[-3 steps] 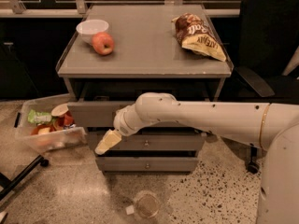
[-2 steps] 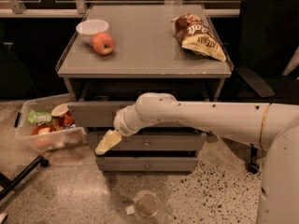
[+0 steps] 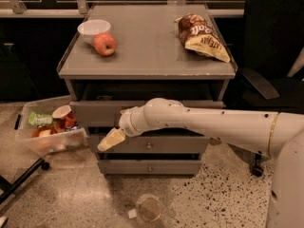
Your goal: Close top drawer
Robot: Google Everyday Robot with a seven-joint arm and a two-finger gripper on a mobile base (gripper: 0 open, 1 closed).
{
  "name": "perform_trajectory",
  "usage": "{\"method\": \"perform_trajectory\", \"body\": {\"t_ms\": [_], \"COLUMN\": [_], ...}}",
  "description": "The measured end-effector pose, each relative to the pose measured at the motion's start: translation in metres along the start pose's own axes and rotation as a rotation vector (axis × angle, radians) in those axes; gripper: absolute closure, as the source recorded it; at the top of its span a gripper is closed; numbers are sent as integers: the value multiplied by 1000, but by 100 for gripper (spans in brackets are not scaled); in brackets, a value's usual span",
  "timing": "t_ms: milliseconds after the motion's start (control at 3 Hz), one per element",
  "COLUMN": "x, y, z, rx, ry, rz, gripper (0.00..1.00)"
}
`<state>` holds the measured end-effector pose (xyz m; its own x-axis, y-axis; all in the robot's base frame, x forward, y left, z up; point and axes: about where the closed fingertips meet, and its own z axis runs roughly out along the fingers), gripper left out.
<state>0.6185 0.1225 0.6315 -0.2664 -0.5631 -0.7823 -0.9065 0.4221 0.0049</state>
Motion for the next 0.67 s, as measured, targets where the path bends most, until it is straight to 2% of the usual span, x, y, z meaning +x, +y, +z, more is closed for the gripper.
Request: {"method": "perform_trajectory", "body": {"t_ms": [667], "x": [-13], "y": [-8], "z": [5], "rx": [37], "ry": [-47], "rz": [9], "gripper": [0]}}
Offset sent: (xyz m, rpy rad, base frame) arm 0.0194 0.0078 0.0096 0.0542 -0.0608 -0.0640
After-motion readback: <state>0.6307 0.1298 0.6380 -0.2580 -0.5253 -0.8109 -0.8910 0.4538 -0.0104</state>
